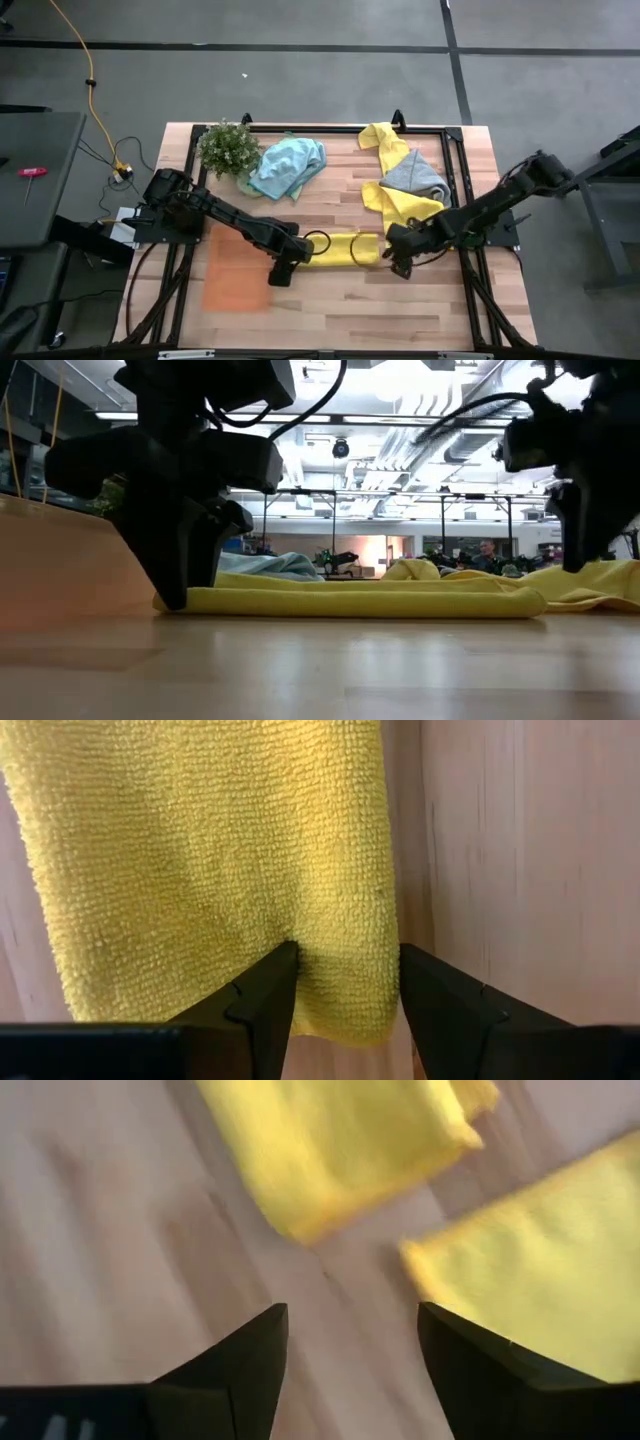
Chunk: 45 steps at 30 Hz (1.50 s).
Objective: Fold microfiber towels
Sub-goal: Fold the bottom yellow microfiber towel
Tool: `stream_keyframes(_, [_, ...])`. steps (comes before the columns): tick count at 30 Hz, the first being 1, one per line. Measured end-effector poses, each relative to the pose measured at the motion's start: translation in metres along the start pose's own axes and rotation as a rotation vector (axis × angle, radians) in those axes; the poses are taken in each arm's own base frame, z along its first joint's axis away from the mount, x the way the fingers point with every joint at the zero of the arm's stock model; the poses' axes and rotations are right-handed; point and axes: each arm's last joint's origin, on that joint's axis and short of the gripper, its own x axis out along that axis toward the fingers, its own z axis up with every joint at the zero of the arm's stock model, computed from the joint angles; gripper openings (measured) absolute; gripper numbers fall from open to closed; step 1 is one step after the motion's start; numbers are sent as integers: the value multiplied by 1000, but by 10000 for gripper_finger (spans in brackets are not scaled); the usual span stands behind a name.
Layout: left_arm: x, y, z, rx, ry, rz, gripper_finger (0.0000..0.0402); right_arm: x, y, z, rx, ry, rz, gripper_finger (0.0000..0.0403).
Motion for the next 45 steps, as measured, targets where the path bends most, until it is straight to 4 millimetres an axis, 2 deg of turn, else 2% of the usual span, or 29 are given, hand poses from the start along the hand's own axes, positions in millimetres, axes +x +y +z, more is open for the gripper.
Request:
stream_keyframes(5, [0,0,0,7,-1,0,165,5,-11,-4,412,-168,222,215])
stream_keyframes(8, [0,0,0,9,-4,1,165,16,-20,-8,621,-182,247,215])
stream_keyframes(10, [0,0,1,8,-7,1,165,21,-22,-10,675,-188,249,215])
stream_keyframes(20, [0,0,1,7,-16,4,165,44,-29,-2,759,-196,186,215])
stream_keyframes(26, [0,0,2,7,-22,4,165,57,-27,4,778,-214,220,215])
stream_keyframes(40, [0,0,2,10,-27,8,165,59,-31,12,847,-231,240,215])
stream_keyframes(43, [0,0,2,10,-27,8,165,59,-32,11,846,-241,227,201])
stream_keyframes(45, [0,0,3,10,-31,7,165,59,-33,11,846,-257,213,175])
